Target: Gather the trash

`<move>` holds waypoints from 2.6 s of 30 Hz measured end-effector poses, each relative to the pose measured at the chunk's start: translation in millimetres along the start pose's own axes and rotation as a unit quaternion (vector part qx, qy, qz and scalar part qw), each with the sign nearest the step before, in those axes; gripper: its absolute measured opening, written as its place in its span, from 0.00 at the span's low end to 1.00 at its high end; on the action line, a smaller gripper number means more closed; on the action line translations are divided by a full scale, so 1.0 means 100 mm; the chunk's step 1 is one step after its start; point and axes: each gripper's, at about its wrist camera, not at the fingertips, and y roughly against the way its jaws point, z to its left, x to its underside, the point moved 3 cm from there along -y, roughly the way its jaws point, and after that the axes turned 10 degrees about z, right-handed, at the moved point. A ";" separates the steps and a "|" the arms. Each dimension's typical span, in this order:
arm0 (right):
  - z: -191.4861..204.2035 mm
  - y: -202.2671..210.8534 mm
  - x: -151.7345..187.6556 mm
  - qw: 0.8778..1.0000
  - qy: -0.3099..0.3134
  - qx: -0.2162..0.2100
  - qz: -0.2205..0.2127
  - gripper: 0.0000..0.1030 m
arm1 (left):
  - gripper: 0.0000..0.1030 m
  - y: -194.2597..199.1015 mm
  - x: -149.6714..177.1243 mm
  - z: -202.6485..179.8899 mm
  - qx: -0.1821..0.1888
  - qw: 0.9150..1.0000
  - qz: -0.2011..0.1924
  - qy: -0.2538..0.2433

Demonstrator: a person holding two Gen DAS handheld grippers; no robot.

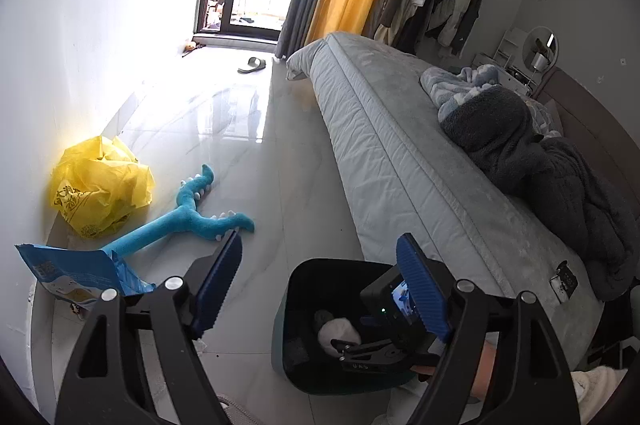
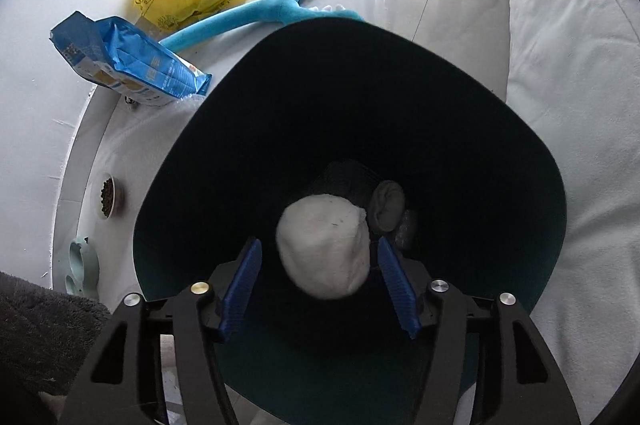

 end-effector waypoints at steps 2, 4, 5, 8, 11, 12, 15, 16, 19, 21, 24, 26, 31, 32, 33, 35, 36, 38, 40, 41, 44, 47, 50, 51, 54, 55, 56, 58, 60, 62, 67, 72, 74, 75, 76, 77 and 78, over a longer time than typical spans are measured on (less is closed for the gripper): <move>0.01 -0.03 0.01 1.000 0.002 0.002 0.006 0.65 | 0.80 0.05 -0.02 -0.03 0.001 1.000 -0.009 -0.004; 0.02 -0.01 0.02 1.000 0.005 -0.001 0.005 0.66 | 0.80 0.09 -0.04 -0.06 0.002 1.000 -0.019 -0.008; 0.03 0.01 0.03 1.000 0.005 -0.001 0.002 0.66 | 0.80 0.12 -0.05 -0.08 0.004 1.000 -0.023 -0.010; 0.03 0.10 0.03 1.000 0.006 -0.007 -0.011 0.66 | 0.81 0.18 -0.07 -0.14 0.008 0.999 -0.036 -0.013; 0.06 0.26 0.05 0.999 0.010 -0.018 -0.034 0.67 | 0.84 0.23 -0.08 -0.19 0.001 0.999 -0.047 -0.017; 0.08 0.32 0.06 0.999 0.011 -0.022 -0.042 0.67 | 0.84 0.24 -0.09 -0.20 0.000 0.999 -0.051 -0.017; 0.11 0.53 0.07 0.996 0.015 -0.035 -0.075 0.68 | 0.85 0.24 -0.11 -0.23 0.003 0.998 -0.055 -0.017; 0.12 0.61 0.08 0.995 0.016 -0.037 -0.087 0.69 | 0.85 0.25 -0.12 -0.25 0.004 0.998 -0.056 -0.016; 0.11 0.87 0.13 0.991 0.018 -0.041 -0.126 0.70 | 0.86 0.24 -0.14 -0.29 0.006 0.998 -0.056 -0.012; 0.06 1.05 0.19 0.987 0.014 -0.044 -0.152 0.71 | 0.86 0.24 -0.16 -0.32 0.017 0.998 -0.055 -0.002; -0.02 1.29 0.29 0.982 0.010 -0.045 -0.185 0.71 | 0.86 0.25 -0.20 -0.42 0.024 0.998 -0.060 0.001; -0.10 1.44 0.37 0.978 0.005 -0.040 -0.205 0.72 | 0.86 0.23 -0.21 -0.52 0.021 0.998 -0.063 -0.005; -0.35 1.75 0.55 0.970 -0.014 -0.019 -0.243 0.77 | 0.86 0.12 -0.20 -0.71 0.022 0.998 -0.057 -0.014; -0.41 1.79 0.60 0.969 -0.018 -0.016 -0.248 0.77 | 0.86 0.10 -0.20 -0.74 0.023 0.998 -0.056 -0.014; -0.47 1.84 0.65 0.967 -0.023 -0.012 -0.253 0.78 | 0.86 0.09 -0.21 -0.77 0.025 0.998 -0.055 -0.013; -0.60 1.91 0.75 0.964 -0.039 -0.002 -0.263 0.80 | 0.86 0.05 -0.22 -0.84 0.030 0.998 -0.052 -0.011; -0.64 1.94 0.81 0.963 -0.044 0.002 -0.266 0.81 | 0.86 0.03 -0.23 -0.88 0.034 0.998 -0.050 -0.009; -0.72 2.02 0.93 0.960 -0.051 0.018 -0.275 0.83 | 0.86 0.00 -0.23 -0.98 0.041 0.998 -0.047 -0.011; -0.81 2.08 1.07 0.956 -0.059 0.044 -0.282 0.87 | 0.86 -0.03 -0.23 -1.09 0.046 0.998 -0.045 -0.016; -0.87 2.13 1.16 0.954 -0.066 0.053 -0.287 0.88 | 0.86 -0.05 -0.24 -1.14 0.049 0.998 -0.043 -0.018; -1.06 2.25 1.40 0.946 -0.093 0.071 -0.303 0.94 | 0.86 -0.10 -0.22 -1.31 0.057 0.997 -0.038 -0.029; -1.22 2.38 1.63 0.936 -0.116 0.098 -0.317 0.97 | 0.86 -0.15 -0.20 -1.44 0.063 0.997 -0.035 -0.038; -1.34 2.45 1.83 0.928 -0.133 0.118 -0.326 0.97 | 0.86 -0.20 -0.19 -1.59 0.070 0.996 -0.032 -0.043; -1.38 2.46 1.89 0.927 -0.140 0.123 -0.326 0.97 | 0.86 -0.22 -0.20 -1.64 0.070 0.996 -0.032 -0.045; -1.50 2.49 2.09 0.919 -0.161 0.142 -0.331 0.97 | 0.86 -0.30 -0.17 -1.77 0.074 0.996 -0.027 -0.051; -1.53 2.50 2.15 0.917 -0.166 0.147 -0.331 0.97 | 0.86 -0.33 -0.17 -1.82 0.075 0.996 -0.024 -0.052; -1.58 2.50 2.22 0.914 -0.173 0.154 -0.334 0.97 | 0.86 -0.37 -0.16 -1.87 0.076 0.995 -0.021 -0.054; -1.65 2.52 2.32 0.910 -0.183 0.159 -0.337 0.97 | 0.86 -0.41 -0.14 -1.96 0.077 0.995 -0.019 -0.059; -1.72 2.51 2.42 0.909 -0.192 0.155 -0.337 0.97 | 0.86 -0.47 -0.13 -2.07 0.080 0.995 -0.016 -0.063; -1.78 2.51 2.50 0.908 -0.198 0.148 -0.339 0.97 | 0.86 -0.53 -0.11 -2.17 0.082 0.994 -0.012 -0.067; -1.89 2.38 2.59 0.917 -0.205 0.125 -0.317 0.97 | 0.86 -0.66 -0.06 -2.38 0.086 0.993 -0.003 -0.080; -1.90 2.23 2.66 0.926 -0.198 0.121 -0.299 0.97 | 0.86 -0.77 0.00 -2.53 0.090 0.991 0.009 -0.094; -1.90 2.19 2.67 0.927 -0.190 0.133 -0.296 0.97 | 0.86 -0.82 0.01 -2.59 0.094 0.991 0.015 -0.096; -1.91 2.17 2.67 0.927 -0.189 0.133 -0.294 0.97 | 0.86 -0.83 0.02 -2.62 0.095 0.990 0.017 -0.098; -1.94 2.14 2.67 0.929 -0.189 0.132 -0.290 0.97 | 0.86 -0.85 0.03 -2.66 0.097 0.990 0.018 -0.101; -1.96 2.12 2.68 0.930 -0.190 0.129 -0.288 0.97 | 0.86 -0.86 0.04 -2.69 0.098 0.990 0.019 -0.104; -1.99 2.11 2.70 0.930 -0.194 0.125 -0.288 0.97 | 0.86 -0.87 0.06 -2.73 0.100 0.989 0.020 -0.108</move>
